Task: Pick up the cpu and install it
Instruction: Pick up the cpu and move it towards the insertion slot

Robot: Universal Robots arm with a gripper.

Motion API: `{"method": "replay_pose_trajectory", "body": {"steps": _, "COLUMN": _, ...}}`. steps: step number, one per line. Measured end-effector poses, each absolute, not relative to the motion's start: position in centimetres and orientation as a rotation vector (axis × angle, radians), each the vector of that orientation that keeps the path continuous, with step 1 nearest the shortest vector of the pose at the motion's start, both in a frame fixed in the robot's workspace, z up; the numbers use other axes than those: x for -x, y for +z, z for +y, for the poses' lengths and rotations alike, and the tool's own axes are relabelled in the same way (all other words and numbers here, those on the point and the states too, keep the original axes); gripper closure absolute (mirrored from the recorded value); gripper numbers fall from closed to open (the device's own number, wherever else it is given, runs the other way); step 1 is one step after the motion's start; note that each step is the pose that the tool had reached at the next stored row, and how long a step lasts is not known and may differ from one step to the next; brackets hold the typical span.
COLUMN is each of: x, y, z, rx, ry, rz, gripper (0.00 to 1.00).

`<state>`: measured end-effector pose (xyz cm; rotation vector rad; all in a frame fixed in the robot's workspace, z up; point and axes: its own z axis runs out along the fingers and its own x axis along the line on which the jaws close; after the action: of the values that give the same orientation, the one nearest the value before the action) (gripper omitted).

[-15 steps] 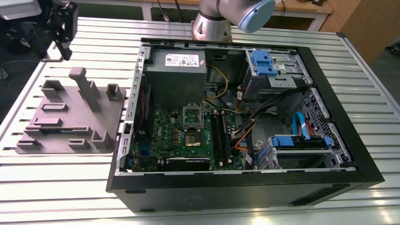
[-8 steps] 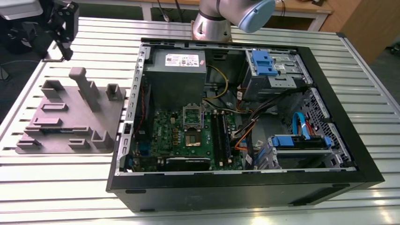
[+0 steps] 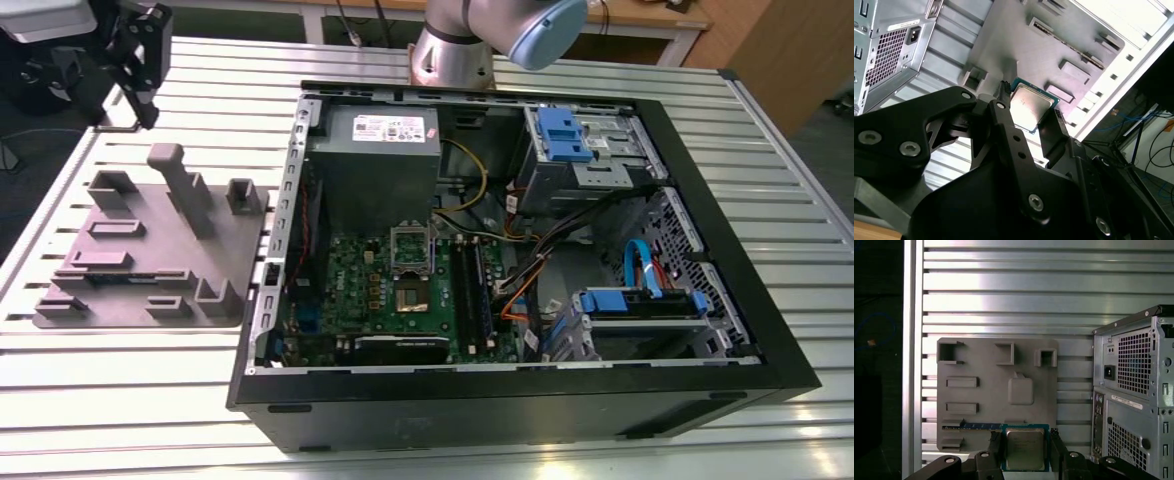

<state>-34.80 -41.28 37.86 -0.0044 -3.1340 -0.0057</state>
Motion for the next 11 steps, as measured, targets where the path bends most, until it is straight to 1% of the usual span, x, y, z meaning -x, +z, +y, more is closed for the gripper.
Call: {"method": "replay_pose_trajectory", "body": {"steps": 11, "x": 34.14, "y": 37.86, "z": -41.28, "rx": 0.004, "ry": -0.006, "rz": -3.134, "gripper": 0.53}}
